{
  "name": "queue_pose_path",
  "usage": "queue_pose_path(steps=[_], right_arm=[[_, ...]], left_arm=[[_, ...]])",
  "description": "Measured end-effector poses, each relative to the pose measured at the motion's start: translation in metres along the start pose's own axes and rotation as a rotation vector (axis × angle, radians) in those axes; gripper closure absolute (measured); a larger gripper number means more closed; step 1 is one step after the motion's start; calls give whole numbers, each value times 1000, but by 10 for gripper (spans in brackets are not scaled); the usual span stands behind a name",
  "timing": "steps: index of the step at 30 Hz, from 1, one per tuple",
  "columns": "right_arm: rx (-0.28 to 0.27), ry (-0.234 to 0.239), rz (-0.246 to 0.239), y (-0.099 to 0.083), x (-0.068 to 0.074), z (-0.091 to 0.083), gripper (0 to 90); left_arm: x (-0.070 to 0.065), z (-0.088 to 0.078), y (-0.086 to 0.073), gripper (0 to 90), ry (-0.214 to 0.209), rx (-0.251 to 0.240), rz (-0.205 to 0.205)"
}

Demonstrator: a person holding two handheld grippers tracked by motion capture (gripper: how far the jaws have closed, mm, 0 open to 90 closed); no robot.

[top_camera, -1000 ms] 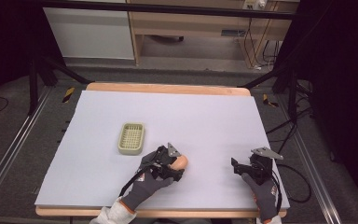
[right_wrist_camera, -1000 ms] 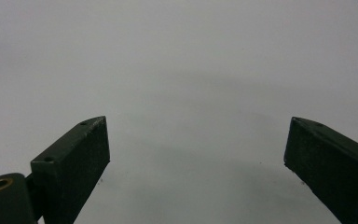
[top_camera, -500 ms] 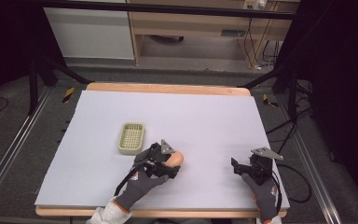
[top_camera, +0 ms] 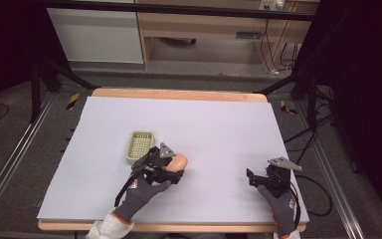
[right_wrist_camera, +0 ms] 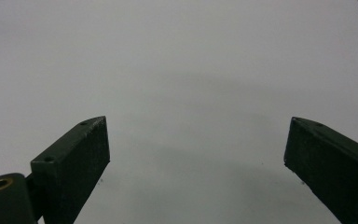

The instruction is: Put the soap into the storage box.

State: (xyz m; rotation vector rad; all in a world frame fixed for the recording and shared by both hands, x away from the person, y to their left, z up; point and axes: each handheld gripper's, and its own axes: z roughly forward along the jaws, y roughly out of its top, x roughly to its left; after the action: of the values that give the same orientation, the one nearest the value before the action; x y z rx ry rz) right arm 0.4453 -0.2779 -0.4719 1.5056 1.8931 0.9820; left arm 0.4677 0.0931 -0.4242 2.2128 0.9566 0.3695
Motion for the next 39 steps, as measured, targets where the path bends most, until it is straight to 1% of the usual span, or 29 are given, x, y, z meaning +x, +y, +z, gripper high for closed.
queue_pose_path(steps=[5,12,19,20,23,24,25,28,29,32,36,39], right_arm=[[-1,0,0,0,0,0,72],[-1,0,-1,0,0,0,72],[-1,-1,-1,0,0,0,72],[-1,-1,-1,0,0,0,72],[-2,0,0,0,0,0,72],[-1,0,0,0,0,0,71],[-1,0,0,0,0,0,71],[-2,0,0,0,0,0,72],[-1,0,0,0,0,0,72],[-1,1,1,0,0,0,71],[-1,1,0,0,0,0,71],[-2,0,0,0,0,0,72]], left_arm=[[9,-5,0,316,26,-6,-13],[18,-11,0,317,47,-21,-36],[25,-19,1,316,80,-31,-44],[29,-21,1,317,86,-36,-50],[31,-22,1,317,92,-40,-55],[32,-23,1,317,102,-42,-55],[35,-25,1,317,104,-46,-65],[38,-26,1,317,108,-48,-71],[41,-28,2,317,113,-59,-85],[44,-30,2,317,119,-59,-88],[50,-31,2,317,135,-71,-103],[55,-31,1,317,142,-69,-112]])
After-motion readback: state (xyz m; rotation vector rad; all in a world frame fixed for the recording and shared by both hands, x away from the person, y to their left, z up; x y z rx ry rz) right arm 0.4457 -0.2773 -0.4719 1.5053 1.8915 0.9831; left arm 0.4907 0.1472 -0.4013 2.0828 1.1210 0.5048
